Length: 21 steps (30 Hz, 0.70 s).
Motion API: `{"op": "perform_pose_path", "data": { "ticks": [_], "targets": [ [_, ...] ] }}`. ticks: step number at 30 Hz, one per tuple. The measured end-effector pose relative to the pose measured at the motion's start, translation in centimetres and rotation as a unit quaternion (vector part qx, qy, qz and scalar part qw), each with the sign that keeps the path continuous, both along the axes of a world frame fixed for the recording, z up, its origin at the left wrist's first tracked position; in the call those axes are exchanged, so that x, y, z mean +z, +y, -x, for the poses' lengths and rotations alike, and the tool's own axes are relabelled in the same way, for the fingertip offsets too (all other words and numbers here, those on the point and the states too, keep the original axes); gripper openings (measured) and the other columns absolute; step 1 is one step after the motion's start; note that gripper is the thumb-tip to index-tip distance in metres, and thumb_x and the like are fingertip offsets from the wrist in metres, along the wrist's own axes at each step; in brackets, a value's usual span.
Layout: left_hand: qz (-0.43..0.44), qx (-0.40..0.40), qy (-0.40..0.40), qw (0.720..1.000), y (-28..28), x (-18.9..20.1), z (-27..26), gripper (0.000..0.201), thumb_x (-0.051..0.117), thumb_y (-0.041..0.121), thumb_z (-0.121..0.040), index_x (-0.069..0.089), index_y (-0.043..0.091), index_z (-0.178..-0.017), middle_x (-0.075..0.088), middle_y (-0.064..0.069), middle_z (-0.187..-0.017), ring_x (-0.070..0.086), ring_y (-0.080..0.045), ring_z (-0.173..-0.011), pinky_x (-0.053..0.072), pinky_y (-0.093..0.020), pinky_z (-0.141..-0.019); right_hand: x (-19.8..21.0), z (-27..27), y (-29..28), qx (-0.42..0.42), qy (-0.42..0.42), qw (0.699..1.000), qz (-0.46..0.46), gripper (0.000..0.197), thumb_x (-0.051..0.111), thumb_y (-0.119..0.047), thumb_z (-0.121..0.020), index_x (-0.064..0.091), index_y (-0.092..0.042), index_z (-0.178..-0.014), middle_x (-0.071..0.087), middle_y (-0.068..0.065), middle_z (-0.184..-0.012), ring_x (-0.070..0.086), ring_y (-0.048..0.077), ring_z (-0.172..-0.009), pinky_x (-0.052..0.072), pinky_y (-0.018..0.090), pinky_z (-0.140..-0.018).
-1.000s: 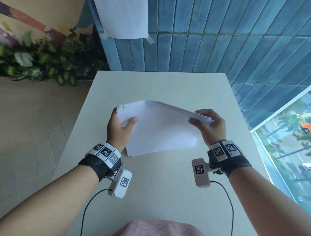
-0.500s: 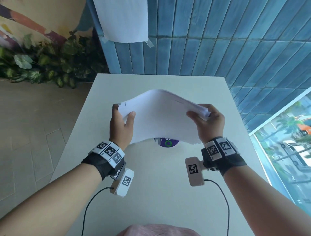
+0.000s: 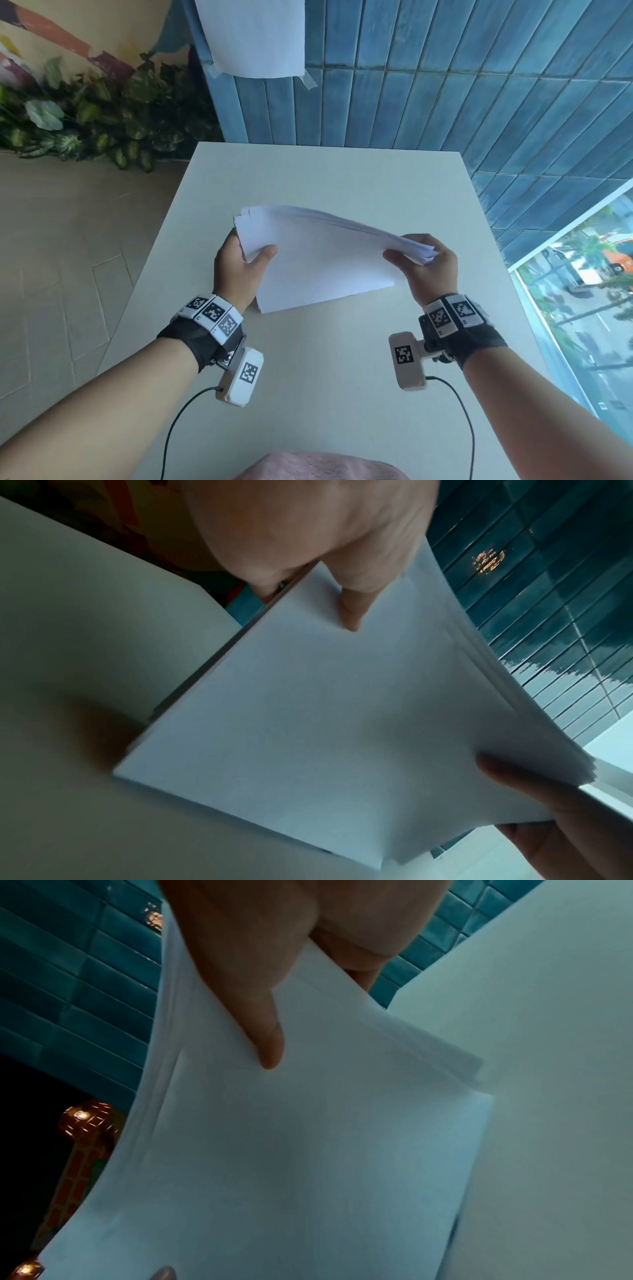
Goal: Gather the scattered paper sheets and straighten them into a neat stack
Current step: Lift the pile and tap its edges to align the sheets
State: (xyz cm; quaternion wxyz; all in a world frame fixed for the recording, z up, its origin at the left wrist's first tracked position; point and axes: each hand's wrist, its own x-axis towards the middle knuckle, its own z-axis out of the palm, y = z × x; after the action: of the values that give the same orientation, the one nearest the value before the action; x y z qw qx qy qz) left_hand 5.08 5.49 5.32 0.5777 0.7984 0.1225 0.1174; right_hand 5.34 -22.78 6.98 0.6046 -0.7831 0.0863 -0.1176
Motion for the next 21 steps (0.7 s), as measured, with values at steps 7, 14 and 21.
{"op": "perform_pose_path", "data": {
  "ticks": [7, 14, 21],
  "targets": [
    [0.037, 0.003, -0.061, 0.997, 0.0, 1.2, -1.1, 0.044, 0.075, 0.01, -0.078, 0.057, 0.019, -0.116, 0.068, 0.004, -0.109, 0.066, -0.012, -0.102, 0.052, -0.03, -0.089, 1.3, -1.2, -0.1, -0.008, -0.046, 0.999, -0.008, 0.032, 0.082, -0.005, -0.066, 0.066, -0.021, -0.09, 0.07, -0.01, -0.087, 0.063, -0.004, -0.077, 0.05, 0.014, -0.071],
    [0.006, 0.007, -0.023, 1.0, -0.2, -0.1, -0.4, 0.035, 0.074, 0.009, -0.079, 0.059, 0.021, -0.108, 0.068, 0.003, -0.103, 0.065, -0.017, -0.096, 0.05, -0.027, -0.085, 0.1, -0.5, -0.3, 0.009, -0.016, 1.0, 0.008, 0.026, 0.078, -0.001, -0.07, 0.067, -0.022, -0.079, 0.067, -0.01, -0.074, 0.058, -0.008, -0.061, 0.044, 0.012, -0.058],
    [0.014, 0.004, -0.023, 1.0, -0.1, 0.5, -0.5, 0.042, 0.079, 0.009, -0.074, 0.059, 0.021, -0.108, 0.067, 0.008, -0.101, 0.064, 0.003, -0.091, 0.05, -0.016, -0.08, -0.3, -1.3, -0.9, -0.006, -0.006, 1.0, 0.012, 0.039, 0.082, -0.007, -0.064, 0.063, -0.029, -0.089, 0.069, 0.0, -0.089, 0.065, 0.011, -0.078, 0.052, 0.022, -0.068]
  ]
}}
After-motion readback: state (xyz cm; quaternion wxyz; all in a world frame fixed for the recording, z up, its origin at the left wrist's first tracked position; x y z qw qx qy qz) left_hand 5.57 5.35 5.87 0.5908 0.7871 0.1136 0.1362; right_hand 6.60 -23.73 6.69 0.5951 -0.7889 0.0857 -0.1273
